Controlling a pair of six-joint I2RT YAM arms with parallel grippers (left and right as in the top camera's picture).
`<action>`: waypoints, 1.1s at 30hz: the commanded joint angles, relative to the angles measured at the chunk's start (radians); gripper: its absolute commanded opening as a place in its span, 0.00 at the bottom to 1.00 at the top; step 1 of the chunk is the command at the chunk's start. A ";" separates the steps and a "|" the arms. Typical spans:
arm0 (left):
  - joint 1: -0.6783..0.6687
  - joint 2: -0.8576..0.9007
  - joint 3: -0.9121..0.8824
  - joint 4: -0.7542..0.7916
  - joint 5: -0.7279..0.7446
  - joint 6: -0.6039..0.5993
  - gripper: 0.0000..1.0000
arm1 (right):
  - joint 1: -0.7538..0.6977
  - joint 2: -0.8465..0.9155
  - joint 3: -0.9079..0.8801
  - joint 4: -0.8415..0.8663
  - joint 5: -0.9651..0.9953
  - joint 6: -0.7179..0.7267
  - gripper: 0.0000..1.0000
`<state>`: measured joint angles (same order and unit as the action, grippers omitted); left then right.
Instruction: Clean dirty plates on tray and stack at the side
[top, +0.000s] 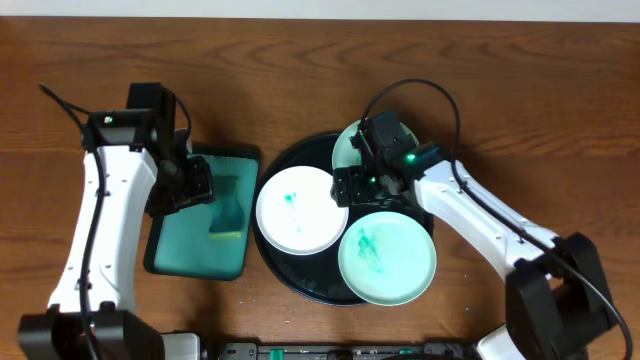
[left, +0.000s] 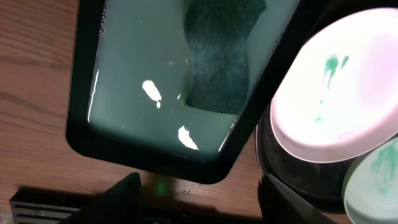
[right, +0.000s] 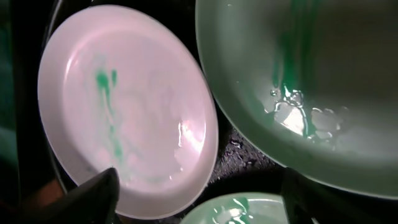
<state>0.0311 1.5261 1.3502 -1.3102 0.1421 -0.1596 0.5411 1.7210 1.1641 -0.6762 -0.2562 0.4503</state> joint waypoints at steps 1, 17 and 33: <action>0.003 -0.004 0.025 -0.001 -0.016 0.005 0.85 | 0.021 0.023 0.013 0.012 0.005 0.036 0.74; 0.003 -0.004 0.025 0.010 -0.016 0.005 0.87 | 0.051 0.130 0.013 0.051 -0.006 0.095 0.47; 0.003 -0.003 0.024 0.002 -0.016 0.004 0.88 | 0.095 0.156 0.011 0.111 0.022 0.141 0.36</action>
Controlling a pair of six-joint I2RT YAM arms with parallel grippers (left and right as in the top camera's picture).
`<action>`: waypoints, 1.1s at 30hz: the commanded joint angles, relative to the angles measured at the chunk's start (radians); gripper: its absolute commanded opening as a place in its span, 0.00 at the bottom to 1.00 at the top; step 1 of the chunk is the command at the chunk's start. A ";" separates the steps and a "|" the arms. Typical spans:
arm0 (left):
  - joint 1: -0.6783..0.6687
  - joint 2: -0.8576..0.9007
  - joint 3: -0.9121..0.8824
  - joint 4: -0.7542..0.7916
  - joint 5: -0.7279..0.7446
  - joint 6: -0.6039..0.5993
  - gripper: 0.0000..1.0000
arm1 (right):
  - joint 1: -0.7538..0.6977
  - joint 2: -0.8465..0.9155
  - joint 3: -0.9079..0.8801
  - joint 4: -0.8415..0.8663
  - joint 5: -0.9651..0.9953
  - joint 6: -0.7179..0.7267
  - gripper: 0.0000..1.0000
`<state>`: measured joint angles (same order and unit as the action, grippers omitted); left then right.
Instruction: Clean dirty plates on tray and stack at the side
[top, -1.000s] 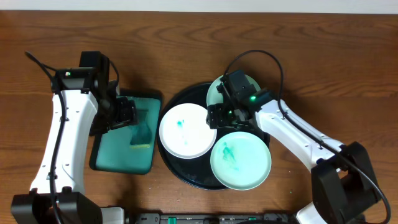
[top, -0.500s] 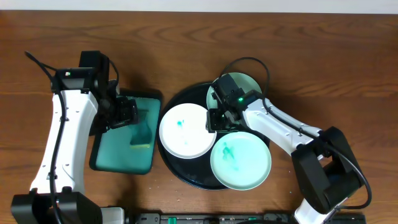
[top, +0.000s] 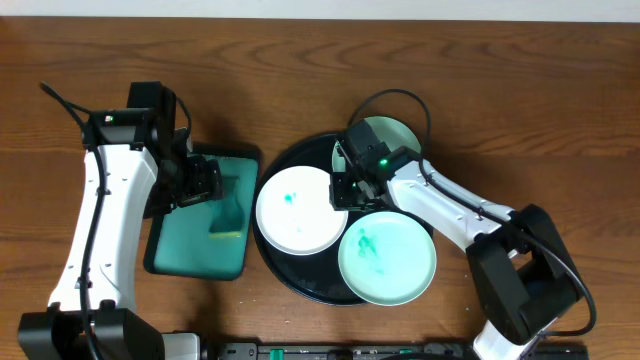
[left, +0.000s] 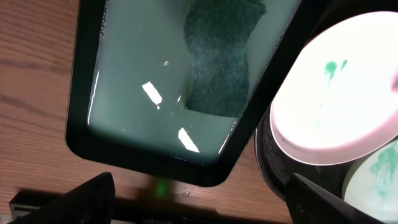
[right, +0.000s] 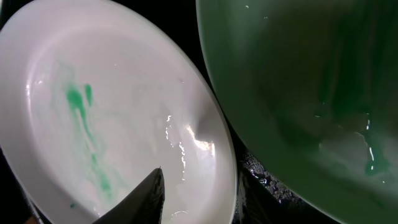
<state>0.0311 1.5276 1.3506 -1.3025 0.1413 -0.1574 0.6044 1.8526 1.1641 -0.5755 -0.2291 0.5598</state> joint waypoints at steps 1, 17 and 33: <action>0.003 -0.005 0.024 -0.006 -0.015 0.002 0.88 | 0.034 0.029 0.011 0.012 -0.004 0.032 0.36; 0.003 -0.005 0.024 0.010 -0.015 0.002 0.88 | 0.039 0.140 0.011 0.023 0.020 0.084 0.01; 0.003 0.106 -0.012 0.201 -0.015 0.000 0.15 | 0.039 0.140 0.011 0.001 0.023 0.078 0.01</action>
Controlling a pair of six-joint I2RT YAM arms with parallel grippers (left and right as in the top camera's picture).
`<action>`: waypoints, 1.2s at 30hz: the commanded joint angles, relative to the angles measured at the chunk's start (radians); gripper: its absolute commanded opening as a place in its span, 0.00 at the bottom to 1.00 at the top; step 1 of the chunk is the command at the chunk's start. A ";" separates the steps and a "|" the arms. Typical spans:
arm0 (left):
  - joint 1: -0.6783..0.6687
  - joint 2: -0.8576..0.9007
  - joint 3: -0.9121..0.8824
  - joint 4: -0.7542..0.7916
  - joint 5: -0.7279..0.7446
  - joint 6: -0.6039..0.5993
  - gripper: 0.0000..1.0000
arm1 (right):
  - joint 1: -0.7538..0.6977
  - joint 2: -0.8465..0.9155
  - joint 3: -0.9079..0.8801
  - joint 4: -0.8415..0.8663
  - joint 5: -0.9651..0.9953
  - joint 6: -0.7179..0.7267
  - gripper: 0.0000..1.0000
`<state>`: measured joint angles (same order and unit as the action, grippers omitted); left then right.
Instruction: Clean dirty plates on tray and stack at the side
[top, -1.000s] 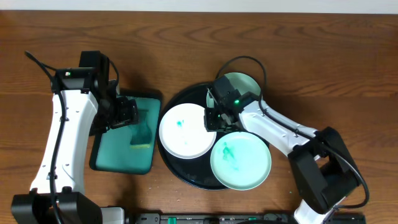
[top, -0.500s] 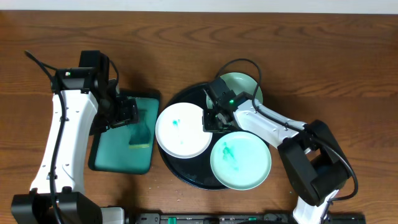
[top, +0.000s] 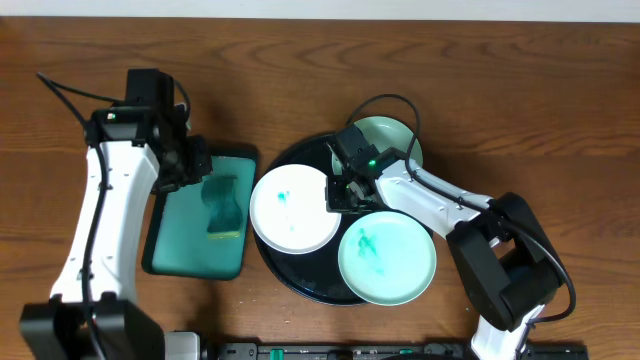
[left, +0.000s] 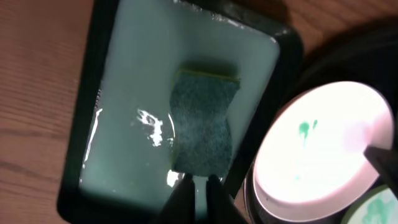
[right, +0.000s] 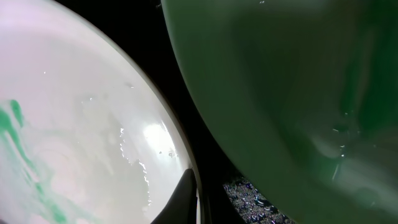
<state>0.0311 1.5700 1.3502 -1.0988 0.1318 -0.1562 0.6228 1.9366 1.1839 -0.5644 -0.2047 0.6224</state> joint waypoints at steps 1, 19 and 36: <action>0.003 0.089 -0.012 -0.003 -0.005 0.002 0.28 | 0.020 0.056 -0.009 -0.010 -0.002 0.016 0.01; 0.003 0.301 -0.180 0.169 0.043 0.035 0.37 | 0.020 0.056 -0.009 -0.010 -0.002 0.008 0.01; -0.011 0.168 -0.183 0.188 0.124 0.085 0.39 | 0.020 0.056 -0.009 0.000 -0.002 0.008 0.01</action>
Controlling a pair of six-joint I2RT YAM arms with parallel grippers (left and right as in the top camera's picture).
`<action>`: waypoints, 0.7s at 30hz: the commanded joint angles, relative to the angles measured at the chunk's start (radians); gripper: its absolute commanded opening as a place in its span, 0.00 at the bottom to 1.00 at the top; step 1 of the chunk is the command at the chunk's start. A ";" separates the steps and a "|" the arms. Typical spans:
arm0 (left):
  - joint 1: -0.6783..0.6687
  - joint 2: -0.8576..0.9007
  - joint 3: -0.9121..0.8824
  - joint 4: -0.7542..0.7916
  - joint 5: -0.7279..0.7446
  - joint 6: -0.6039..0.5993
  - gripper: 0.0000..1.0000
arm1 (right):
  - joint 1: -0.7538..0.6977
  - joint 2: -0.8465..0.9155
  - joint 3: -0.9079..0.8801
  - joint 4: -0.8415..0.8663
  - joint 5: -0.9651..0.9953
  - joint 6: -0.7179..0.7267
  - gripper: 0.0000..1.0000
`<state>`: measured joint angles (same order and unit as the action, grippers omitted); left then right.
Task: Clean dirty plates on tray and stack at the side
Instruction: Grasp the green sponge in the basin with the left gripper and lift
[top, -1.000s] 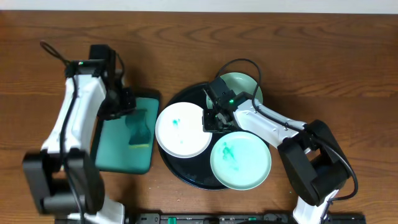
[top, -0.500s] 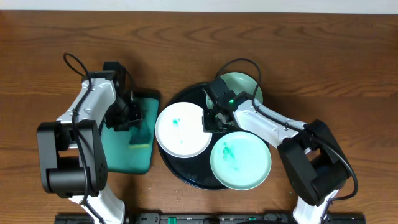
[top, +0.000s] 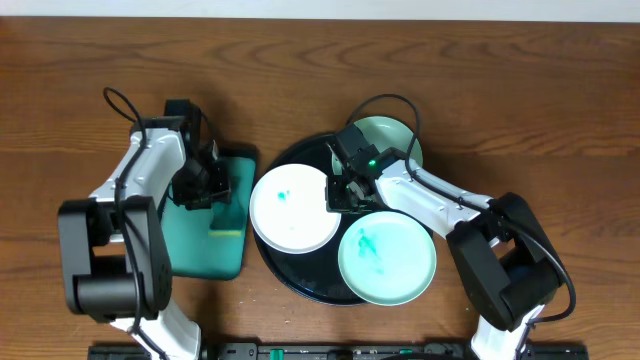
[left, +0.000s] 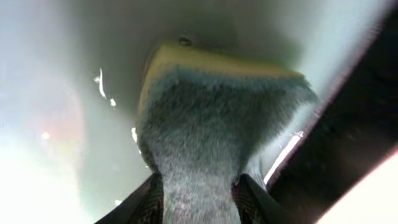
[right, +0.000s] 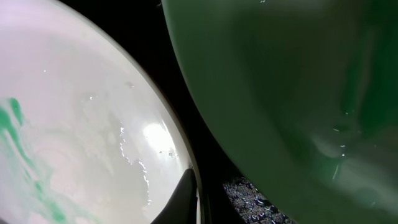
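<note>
A white plate (top: 292, 210) with green smears lies at the left of the round black tray (top: 300, 278). My right gripper (top: 337, 194) is shut on its right rim; the right wrist view shows that rim (right: 155, 112) pinched between the fingers. Two green plates, one in front (top: 387, 256) and one behind (top: 392, 138), lie on the tray too. The left gripper (top: 206, 186) is down in the black tub of green water (top: 200, 262), shut on the yellow-backed sponge (left: 211, 124), which fills the gap between its fingers (left: 247, 198).
Tub and tray stand side by side, nearly touching. Bare wooden table (top: 540, 120) lies right of the tray and behind it. The right arm's cable (top: 400, 100) loops over the back green plate. A black bar runs along the front edge.
My left gripper was above the tub's far end; now it is down in the water and shut on the sponge. The right gripper and the plates have not moved.
Both grippers were open, the left over the tub, the right above the tray between the plates. Then the right one was low at the white plate's rim, then shut on it with the plate slightly further left. Now the left holds the sponge.
</note>
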<state>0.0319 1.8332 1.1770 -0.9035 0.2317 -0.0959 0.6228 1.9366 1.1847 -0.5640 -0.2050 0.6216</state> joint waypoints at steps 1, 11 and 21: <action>-0.016 -0.114 -0.010 -0.012 0.016 0.024 0.39 | 0.020 0.056 -0.010 -0.001 -0.002 0.009 0.01; -0.031 -0.145 -0.064 -0.024 -0.027 0.016 0.39 | 0.020 0.056 -0.010 -0.003 -0.002 0.006 0.01; -0.031 -0.058 -0.177 0.154 -0.042 -0.014 0.39 | 0.020 0.056 -0.010 -0.004 -0.002 -0.002 0.01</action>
<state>0.0025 1.7416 1.0183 -0.7727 0.2039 -0.1013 0.6228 1.9366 1.1847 -0.5644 -0.2050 0.6205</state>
